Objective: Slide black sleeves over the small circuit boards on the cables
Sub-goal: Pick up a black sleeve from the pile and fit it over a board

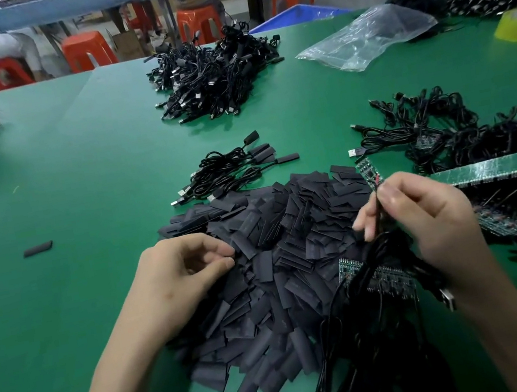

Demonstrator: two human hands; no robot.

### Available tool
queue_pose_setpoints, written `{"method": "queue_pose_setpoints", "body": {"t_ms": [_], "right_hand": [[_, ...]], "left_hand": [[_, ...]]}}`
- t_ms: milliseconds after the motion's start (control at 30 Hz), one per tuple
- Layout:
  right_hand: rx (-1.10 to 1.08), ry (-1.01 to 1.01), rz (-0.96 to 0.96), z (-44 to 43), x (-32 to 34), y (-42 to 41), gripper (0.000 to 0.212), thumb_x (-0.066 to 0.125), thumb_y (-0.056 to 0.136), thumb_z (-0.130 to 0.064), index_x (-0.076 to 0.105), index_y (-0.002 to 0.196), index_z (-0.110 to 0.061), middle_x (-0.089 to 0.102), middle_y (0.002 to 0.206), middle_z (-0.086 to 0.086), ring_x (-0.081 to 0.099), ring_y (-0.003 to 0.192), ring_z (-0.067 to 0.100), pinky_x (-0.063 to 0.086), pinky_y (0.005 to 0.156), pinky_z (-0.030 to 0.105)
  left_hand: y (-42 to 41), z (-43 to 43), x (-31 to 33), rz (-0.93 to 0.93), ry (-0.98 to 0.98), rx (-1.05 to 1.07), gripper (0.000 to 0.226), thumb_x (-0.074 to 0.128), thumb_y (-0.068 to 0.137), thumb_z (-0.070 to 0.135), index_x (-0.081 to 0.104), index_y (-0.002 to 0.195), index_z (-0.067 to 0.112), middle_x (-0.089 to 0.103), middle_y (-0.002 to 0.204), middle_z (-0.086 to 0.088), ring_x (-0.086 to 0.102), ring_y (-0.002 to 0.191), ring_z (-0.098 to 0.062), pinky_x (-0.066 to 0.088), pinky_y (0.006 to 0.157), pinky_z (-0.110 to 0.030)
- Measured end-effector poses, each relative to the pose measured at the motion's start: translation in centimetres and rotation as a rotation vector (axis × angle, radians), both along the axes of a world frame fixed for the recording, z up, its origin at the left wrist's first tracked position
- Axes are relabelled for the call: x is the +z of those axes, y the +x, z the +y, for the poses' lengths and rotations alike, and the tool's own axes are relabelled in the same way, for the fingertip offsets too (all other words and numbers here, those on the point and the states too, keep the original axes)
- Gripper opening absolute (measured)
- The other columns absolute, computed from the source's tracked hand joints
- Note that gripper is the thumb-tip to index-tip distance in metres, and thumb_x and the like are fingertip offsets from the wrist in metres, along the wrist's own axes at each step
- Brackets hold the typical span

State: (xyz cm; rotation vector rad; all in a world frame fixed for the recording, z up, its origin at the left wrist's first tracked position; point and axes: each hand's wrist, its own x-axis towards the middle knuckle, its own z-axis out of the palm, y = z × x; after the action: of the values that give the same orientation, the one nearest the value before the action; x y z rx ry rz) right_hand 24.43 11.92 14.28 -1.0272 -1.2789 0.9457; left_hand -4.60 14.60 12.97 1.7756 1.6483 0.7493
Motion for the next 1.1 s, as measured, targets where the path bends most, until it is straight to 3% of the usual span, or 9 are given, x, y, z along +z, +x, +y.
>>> {"method": "queue_pose_setpoints", "body": {"t_ms": [67, 133, 200, 367, 533, 633, 767, 867, 1100], "right_hand": [[-0.023, 0.027, -0.067, -0.2, 0.1, -0.2, 0.032, 0.05, 0.104, -0.005, 0.066, 0.076, -0.008, 0.07, 0.068, 0.013, 0.061, 0.066, 0.047, 0.054, 0.062, 0.05], [-0.039, 0.046, -0.1, -0.3, 0.1, -0.2, 0.026, 0.054, 0.102, -0.007, 0.069, 0.08, -0.009, 0.073, 0.069, 0.011, 0.065, 0.063, 0.042, 0.054, 0.064, 0.053], [-0.048, 0.048, -0.096, -0.3, 0.2, -0.3, 0.024, 0.058, 0.101, -0.011, 0.072, 0.082, -0.014, 0.075, 0.071, 0.008, 0.072, 0.066, 0.028, 0.062, 0.068, 0.042], [-0.034, -0.007, -0.051, -0.3, -0.2, -1.0, 0.02, 0.059, 0.101, -0.022, 0.074, 0.088, -0.021, 0.078, 0.076, 0.005, 0.076, 0.07, 0.018, 0.059, 0.067, 0.021], [0.004, -0.091, 0.245, -0.5, 0.1, -2.0, 0.022, 0.062, 0.094, -0.033, 0.076, 0.082, -0.022, 0.078, 0.078, 0.012, 0.075, 0.067, 0.021, 0.059, 0.061, 0.026], [-0.016, -0.143, 0.351, -0.1, 0.4, -2.1, 0.028, 0.058, 0.091, -0.032, 0.078, 0.074, -0.024, 0.077, 0.074, 0.01, 0.074, 0.062, 0.018, 0.058, 0.056, 0.023], [0.01, -0.139, 0.351, -0.2, 0.0, -2.4, 0.026, 0.057, 0.091, -0.031, 0.078, 0.077, -0.023, 0.078, 0.08, 0.011, 0.074, 0.067, 0.018, 0.059, 0.061, 0.024], [0.03, -0.116, 0.315, -0.4, -0.3, -2.5, 0.023, 0.062, 0.094, -0.036, 0.079, 0.084, -0.023, 0.078, 0.086, 0.01, 0.072, 0.074, 0.014, 0.058, 0.067, 0.023], [0.098, -0.203, 0.415, -0.3, -0.9, -2.5, 0.026, 0.057, 0.091, -0.027, 0.066, 0.111, -0.011, 0.066, 0.09, 0.009, 0.061, 0.068, 0.01, 0.053, 0.058, 0.018]], "left_hand": [[0.2, -0.1, 0.1, -0.059, 0.035, 0.008, 0.018, 0.081, 0.087, 0.017, 0.077, 0.082, 0.034, 0.073, 0.073, 0.008, 0.06, 0.06, -0.002, 0.047, 0.061, -0.014], [0.9, -0.3, 0.1, -0.163, 0.078, 0.002, 0.02, 0.073, 0.094, 0.013, 0.075, 0.089, 0.032, 0.074, 0.075, 0.005, 0.067, 0.066, -0.005, 0.046, 0.06, -0.016], [2.3, -0.7, 0.2, -0.27, 0.123, -0.041, 0.025, 0.062, 0.1, 0.008, 0.073, 0.095, 0.029, 0.072, 0.074, 0.001, 0.069, 0.071, -0.009, 0.046, 0.064, -0.019], [7.2, -2.7, 0.3, -0.242, 0.219, -0.234, 0.027, 0.046, 0.098, 0.009, 0.068, 0.09, 0.023, 0.059, 0.093, 0.006, 0.058, 0.097, -0.016, 0.041, 0.086, -0.023], [10.8, -4.7, -0.7, -0.172, 0.203, -0.278, 0.015, 0.058, 0.092, 0.047, 0.062, 0.093, 0.033, 0.056, 0.086, 0.013, 0.057, 0.084, -0.006, 0.043, 0.073, -0.024], [11.6, -5.0, -1.4, -0.175, 0.182, -0.227, 0.044, 0.071, 0.073, 0.07, 0.058, 0.104, 0.042, 0.053, 0.081, 0.018, 0.054, 0.076, -0.004, 0.043, 0.068, -0.021], [12.2, -4.4, -1.4, -0.198, 0.261, -0.198, 0.026, 0.07, 0.084, 0.055, 0.066, 0.098, 0.033, 0.052, 0.075, 0.029, 0.05, 0.07, 0.005, 0.035, 0.067, -0.012], [12.2, -4.3, -1.3, -0.275, 0.259, -0.194, 0.014, 0.069, 0.09, 0.04, 0.06, 0.082, 0.033, 0.045, 0.064, 0.019, 0.043, 0.062, 0.0, 0.031, 0.06, -0.014], [11.7, -4.6, -1.3, -0.344, 0.253, -0.123, 0.023, 0.059, 0.092, 0.052, 0.055, 0.08, 0.032, 0.039, 0.059, 0.014, 0.037, 0.055, -0.004, 0.026, 0.054, -0.015]]}}
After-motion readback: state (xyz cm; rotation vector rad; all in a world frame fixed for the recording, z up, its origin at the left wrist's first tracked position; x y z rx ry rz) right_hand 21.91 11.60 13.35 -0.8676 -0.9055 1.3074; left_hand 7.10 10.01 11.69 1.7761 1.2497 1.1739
